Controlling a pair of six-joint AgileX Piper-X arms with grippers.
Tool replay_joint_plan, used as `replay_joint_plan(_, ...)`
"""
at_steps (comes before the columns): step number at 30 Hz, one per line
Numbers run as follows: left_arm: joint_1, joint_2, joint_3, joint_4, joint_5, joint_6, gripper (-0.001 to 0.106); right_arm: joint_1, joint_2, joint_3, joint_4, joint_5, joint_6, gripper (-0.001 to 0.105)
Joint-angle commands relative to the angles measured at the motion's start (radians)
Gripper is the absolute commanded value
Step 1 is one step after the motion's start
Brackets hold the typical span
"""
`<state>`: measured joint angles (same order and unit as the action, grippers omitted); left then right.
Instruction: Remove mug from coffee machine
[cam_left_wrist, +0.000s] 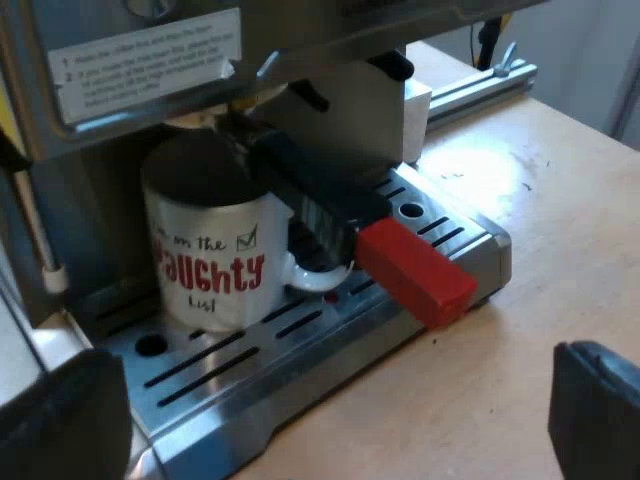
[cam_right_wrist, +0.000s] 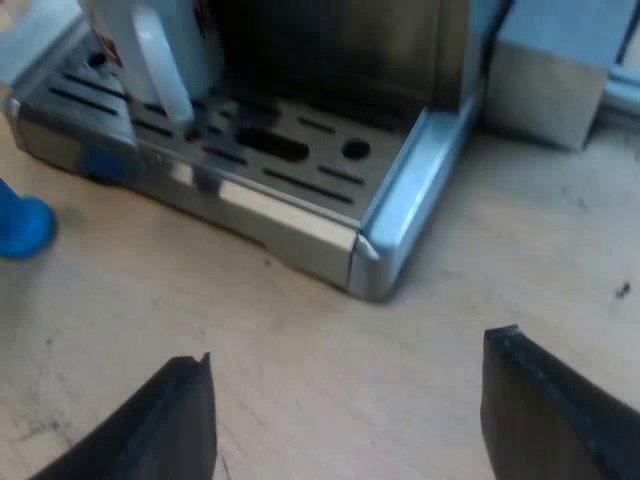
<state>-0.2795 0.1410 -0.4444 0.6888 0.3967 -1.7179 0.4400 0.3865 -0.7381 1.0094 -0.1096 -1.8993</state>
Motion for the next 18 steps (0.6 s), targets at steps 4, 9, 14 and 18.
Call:
replay_joint_plan(4, -0.005, 0.005, 0.084, -0.135, 0.012, 0.001, 0.086, 0.022, -0.001, 0.036, -0.087, -0.008, -0.016, 0.059)
replay_joint_plan(9, -0.005, 0.005, 0.168, -0.195, 0.012, 0.001, 0.086, 0.021, 0.002, 0.116, -0.177, -0.008, -0.009, 0.059)
replay_joint_plan(14, -0.005, 0.005, 0.211, -0.224, 0.012, 0.001, 0.086, 0.021, 0.002, 0.178, -0.278, -0.008, -0.009, 0.059)
replay_joint_plan(18, -0.005, 0.007, 0.236, -0.224, 0.009, 0.001, 0.086, 0.021, 0.002, 0.25, -0.423, -0.06, -0.009, 0.059)
